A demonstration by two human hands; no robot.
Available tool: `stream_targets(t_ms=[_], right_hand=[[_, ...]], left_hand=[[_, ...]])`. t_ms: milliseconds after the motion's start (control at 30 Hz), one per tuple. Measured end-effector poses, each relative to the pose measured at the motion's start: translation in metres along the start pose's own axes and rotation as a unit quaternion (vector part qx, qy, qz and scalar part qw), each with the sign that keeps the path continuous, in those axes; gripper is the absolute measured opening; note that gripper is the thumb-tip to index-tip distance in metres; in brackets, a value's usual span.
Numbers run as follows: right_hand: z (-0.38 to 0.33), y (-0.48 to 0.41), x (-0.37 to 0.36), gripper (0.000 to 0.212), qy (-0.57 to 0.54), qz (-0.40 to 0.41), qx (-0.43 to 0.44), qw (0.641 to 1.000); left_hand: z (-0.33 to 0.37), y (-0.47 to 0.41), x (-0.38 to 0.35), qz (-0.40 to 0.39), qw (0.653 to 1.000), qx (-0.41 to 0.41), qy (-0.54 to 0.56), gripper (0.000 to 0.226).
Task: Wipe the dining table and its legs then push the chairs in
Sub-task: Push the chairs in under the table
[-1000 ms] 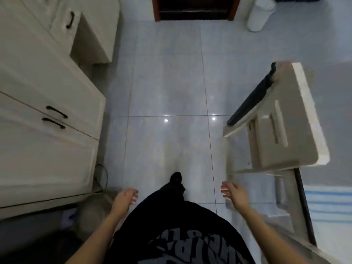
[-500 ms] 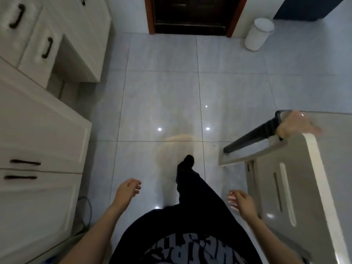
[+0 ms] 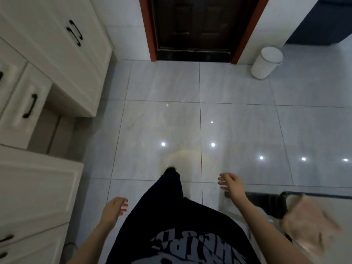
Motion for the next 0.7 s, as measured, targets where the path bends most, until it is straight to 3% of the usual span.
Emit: stream_targets(t_ms=[133,433,700], right_hand=[[-0.043,-0.065,-0.009,0.016,0.013,0.004,0.027,1.0],[-0.12,-0.158,0.026,0.017,-0.113,0.167,-0.021,0.979],[-0.114,-0.184,0.084,0.018,-0.208,0.298,-0.102,0.926]], left_hand=[[0.11,-0.047,-0.02,-0.013,0.999,-0.029,-0.015,0.021],[0.412,-0.105,-0.122,-0.11,0.975,-0.153,-0.119,0.018],[0.564,-0.113,-0.266,-0.199,0.918,-0.212,-0.269,0.018]])
Point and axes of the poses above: each hand's wrist, its own y-axis away from the middle knuckle, its own x-axis out of the back of the hand, z = x × y, the point moved 6 cm from there along -y, towards the middle knuckle, and after that the axes turned 7 degrees about x, right-handed, at the moved point
